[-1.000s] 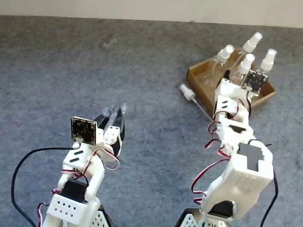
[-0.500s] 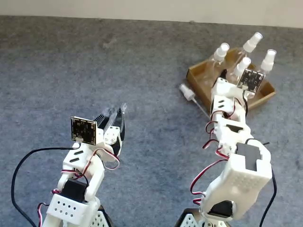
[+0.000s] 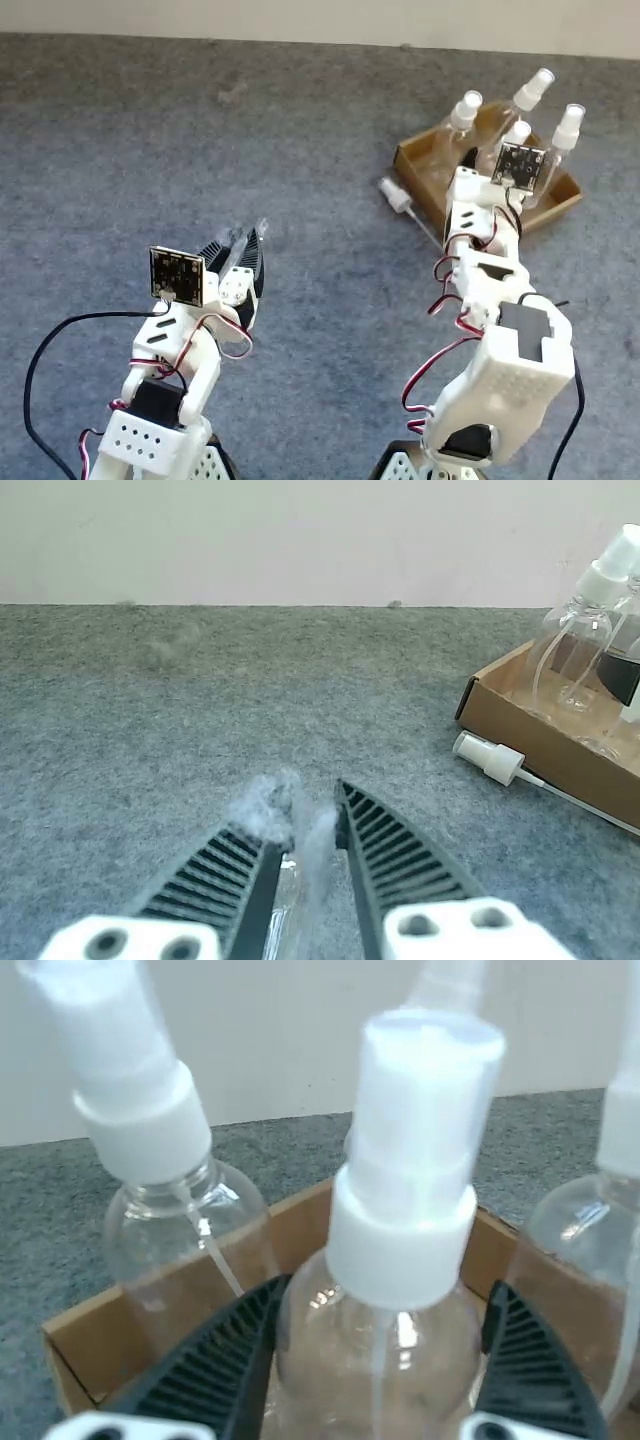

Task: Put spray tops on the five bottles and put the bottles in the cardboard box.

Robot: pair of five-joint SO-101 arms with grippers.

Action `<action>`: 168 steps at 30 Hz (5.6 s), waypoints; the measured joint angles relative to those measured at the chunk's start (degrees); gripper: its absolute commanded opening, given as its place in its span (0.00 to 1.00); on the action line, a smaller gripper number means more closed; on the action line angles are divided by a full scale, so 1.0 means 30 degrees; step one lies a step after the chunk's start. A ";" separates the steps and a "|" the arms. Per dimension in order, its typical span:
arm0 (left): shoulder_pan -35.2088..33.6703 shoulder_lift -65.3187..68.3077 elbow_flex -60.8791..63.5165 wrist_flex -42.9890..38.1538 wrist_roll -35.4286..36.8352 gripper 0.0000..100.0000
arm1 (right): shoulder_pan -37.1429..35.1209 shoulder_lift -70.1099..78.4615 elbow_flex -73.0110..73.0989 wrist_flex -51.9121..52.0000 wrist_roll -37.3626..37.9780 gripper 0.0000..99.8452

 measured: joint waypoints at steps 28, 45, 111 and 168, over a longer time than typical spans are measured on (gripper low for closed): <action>0.0000 0.0000 0.0000 0.0000 -0.0029 0.04 | -0.0029 0.0000 0.0000 0.0000 0.0088 0.34; 0.0000 0.0000 0.0000 0.0000 -0.0029 0.04 | -0.0029 0.0000 0.0000 0.0000 0.0088 0.34; 0.0000 0.0000 0.0000 0.0000 -0.0029 0.04 | -0.0176 -0.8293 0.3487 0.6652 0.0088 0.30; -0.6711 0.0000 0.0000 -0.1436 -0.0029 0.03 | -1.5121 -0.4601 -1.3392 3.5253 -1.0374 0.30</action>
